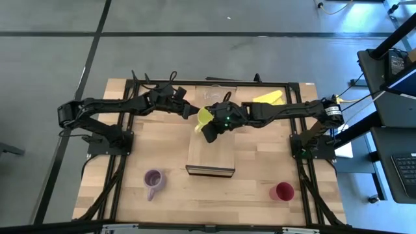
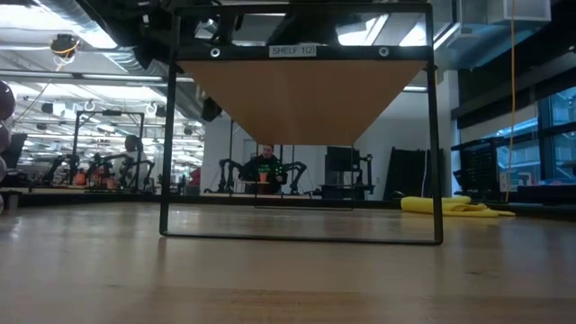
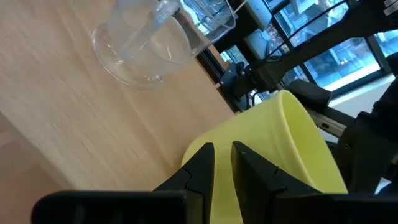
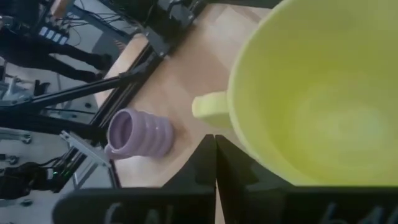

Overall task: Stack small to large cups/mugs on shelf
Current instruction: Put the yellow mug on the shelf

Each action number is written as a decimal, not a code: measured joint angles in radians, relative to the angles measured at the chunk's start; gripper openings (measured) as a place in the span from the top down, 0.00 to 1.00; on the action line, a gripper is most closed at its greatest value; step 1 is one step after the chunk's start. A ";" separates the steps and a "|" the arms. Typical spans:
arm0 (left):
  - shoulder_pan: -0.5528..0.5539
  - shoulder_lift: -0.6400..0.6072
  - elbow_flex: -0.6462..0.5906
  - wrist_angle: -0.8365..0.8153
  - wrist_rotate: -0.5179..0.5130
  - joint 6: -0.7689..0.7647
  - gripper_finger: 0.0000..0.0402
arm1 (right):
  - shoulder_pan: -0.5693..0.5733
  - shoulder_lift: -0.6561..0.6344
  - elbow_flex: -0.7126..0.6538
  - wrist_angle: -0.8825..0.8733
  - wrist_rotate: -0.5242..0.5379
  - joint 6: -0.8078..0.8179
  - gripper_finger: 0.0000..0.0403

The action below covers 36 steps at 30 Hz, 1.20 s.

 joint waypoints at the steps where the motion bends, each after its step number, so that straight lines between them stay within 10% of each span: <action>1: 0.001 0.000 0.000 0.000 0.004 0.000 0.87 | 0.001 0.000 0.000 0.002 -0.003 0.000 0.99; 24: 0.023 -0.015 0.000 0.022 0.073 0.064 0.87 | 0.002 -0.012 0.211 -0.256 0.012 -0.209 0.98; 36: 0.141 -0.233 0.000 -0.432 0.028 0.228 0.87 | -0.006 -0.017 0.211 -0.255 0.011 -0.248 0.98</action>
